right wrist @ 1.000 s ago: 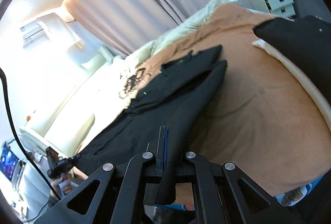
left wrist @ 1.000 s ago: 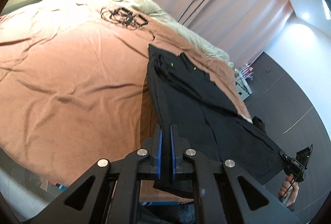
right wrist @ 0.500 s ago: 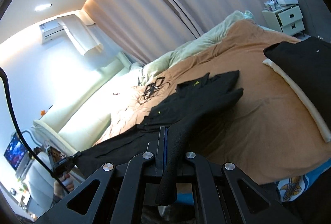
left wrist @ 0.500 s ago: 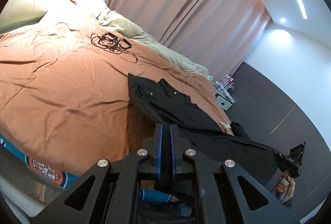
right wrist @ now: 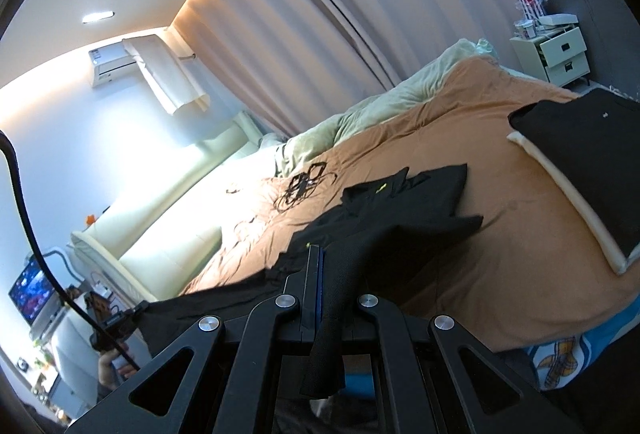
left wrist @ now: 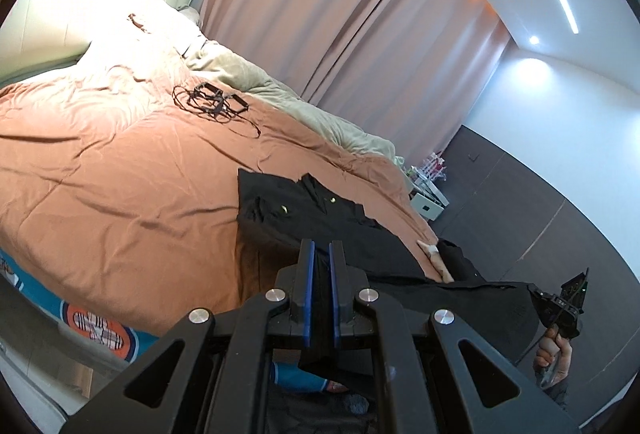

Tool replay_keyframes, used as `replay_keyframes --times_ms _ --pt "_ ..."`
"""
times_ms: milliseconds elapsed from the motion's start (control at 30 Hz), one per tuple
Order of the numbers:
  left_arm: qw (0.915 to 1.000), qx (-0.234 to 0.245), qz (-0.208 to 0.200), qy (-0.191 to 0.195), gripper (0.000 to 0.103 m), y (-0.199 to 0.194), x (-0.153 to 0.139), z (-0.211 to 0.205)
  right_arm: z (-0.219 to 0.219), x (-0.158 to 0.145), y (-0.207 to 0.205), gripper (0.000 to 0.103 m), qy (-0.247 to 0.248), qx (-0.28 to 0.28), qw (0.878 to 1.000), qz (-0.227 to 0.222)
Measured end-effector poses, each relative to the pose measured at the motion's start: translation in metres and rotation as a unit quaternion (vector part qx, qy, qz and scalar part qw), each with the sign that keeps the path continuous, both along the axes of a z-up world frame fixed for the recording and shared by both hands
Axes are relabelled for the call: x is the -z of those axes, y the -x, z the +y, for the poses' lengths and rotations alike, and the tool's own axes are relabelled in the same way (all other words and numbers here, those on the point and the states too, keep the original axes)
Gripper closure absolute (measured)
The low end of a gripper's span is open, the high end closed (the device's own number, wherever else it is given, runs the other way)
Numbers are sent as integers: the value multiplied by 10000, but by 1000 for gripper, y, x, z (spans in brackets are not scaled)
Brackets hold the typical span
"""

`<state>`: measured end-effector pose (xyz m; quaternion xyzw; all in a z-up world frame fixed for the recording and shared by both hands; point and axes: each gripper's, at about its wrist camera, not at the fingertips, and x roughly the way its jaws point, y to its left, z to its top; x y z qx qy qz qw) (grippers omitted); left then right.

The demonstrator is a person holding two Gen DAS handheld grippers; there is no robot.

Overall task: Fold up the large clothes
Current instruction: 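Lift the hem with both grippers, fold it over onto the collar, release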

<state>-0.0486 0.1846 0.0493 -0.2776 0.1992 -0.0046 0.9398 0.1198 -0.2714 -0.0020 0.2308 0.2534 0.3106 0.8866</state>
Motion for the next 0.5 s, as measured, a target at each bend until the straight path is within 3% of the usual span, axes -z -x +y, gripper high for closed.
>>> replay_keyframes --times_ms 300,500 --pt "9997 -125 -170 -132 94 -64 -39 24 15 -37 -56 99 331 288 9986 -289" --pt "9987 -277 -171 -388 94 -136 -72 42 23 -57 -121 100 378 555 9975 -241"
